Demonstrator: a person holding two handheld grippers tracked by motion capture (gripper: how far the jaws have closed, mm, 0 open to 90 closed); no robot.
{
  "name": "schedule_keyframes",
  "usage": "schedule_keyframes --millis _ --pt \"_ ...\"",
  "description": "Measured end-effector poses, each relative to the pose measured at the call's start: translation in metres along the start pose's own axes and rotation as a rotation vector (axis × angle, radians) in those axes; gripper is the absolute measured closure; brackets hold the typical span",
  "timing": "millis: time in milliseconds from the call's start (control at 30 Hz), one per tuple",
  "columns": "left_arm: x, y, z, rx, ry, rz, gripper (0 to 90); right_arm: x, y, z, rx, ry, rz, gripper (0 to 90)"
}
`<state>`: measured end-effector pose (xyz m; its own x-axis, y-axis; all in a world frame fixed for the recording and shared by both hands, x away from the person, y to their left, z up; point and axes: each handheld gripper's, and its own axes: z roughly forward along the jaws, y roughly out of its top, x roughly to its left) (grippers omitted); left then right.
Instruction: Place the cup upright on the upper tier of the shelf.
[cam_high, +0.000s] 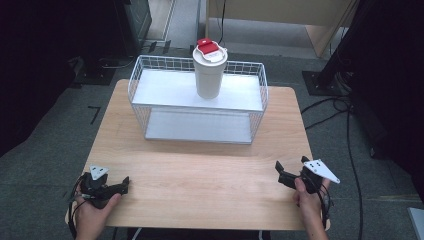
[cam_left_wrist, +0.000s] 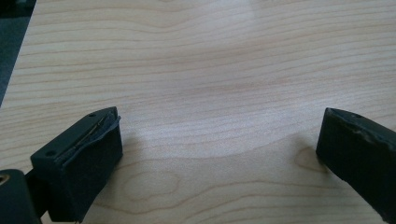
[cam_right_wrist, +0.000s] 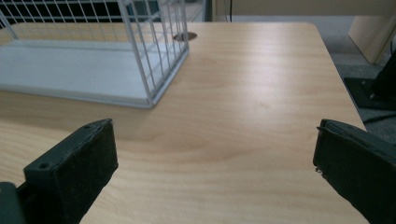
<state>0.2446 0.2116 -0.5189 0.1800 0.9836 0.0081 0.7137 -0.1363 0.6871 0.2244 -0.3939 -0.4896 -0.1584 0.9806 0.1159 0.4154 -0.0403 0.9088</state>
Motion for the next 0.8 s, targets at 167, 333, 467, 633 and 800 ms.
schedule_keyframes --millis 167,333,467,633,800 --pt "0.0 0.0 0.0 0.0 0.0 0.0 0.6 -0.014 -0.013 -0.011 0.031 -0.019 0.01 0.0" --pt "0.0 0.0 0.0 0.0 0.0 0.001 0.6 -0.026 -0.025 -0.024 0.061 -0.044 0.011 0.0" --pt "0.0 0.0 0.0 0.001 0.003 -0.003 0.6 -0.036 -0.034 -0.032 0.081 -0.062 0.035 0.0" --pt "0.0 0.0 0.0 0.0 0.004 -0.004 0.6 -0.041 -0.039 -0.04 0.104 -0.075 0.034 0.0" --pt "0.0 0.0 0.0 0.0 0.004 -0.004 0.6 -0.044 -0.044 -0.045 0.128 -0.078 0.037 0.0"
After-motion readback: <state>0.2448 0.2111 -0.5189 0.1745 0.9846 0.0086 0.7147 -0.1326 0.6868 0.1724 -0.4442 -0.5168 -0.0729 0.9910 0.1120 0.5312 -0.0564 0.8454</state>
